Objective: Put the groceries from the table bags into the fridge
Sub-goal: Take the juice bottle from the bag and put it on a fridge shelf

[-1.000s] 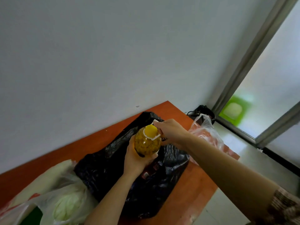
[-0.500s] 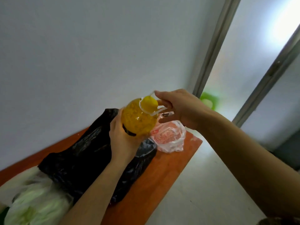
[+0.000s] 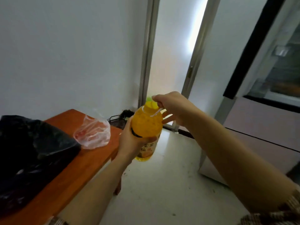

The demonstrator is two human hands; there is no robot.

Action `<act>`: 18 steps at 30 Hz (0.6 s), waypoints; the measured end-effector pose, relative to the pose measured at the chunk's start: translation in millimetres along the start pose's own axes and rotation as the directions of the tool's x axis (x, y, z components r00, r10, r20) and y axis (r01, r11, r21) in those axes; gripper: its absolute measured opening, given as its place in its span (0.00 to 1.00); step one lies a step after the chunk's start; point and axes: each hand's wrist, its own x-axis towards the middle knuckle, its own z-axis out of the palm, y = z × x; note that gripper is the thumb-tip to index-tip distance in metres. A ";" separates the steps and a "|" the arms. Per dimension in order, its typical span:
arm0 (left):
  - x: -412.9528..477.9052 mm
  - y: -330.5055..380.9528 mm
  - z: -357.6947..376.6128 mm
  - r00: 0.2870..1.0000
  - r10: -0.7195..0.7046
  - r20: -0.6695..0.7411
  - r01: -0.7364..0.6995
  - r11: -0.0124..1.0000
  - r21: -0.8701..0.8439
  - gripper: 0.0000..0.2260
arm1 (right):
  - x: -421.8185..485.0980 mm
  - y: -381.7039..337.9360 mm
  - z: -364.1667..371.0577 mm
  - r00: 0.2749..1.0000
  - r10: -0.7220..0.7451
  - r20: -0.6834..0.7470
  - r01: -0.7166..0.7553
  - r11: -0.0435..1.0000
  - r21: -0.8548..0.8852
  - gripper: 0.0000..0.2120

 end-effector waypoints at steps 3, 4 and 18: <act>-4.2 4.9 73.4 0.979 -0.089 0.182 0.099 0.994 -0.046 0.37 | -0.5 38.2 -60.1 0.991 0.095 -0.091 -0.093 0.995 0.028 0.12; -2.4 6.3 97.6 0.963 -0.119 0.240 0.136 0.989 -0.057 0.37 | -0.6 49.4 -79.0 0.985 0.119 -0.126 -0.115 0.993 0.037 0.12; 84.6 7.5 442.1 0.604 -0.385 0.698 0.552 0.834 -0.017 0.30 | 83.5 188.5 -368.8 0.773 0.394 -0.497 -0.312 0.918 0.244 0.12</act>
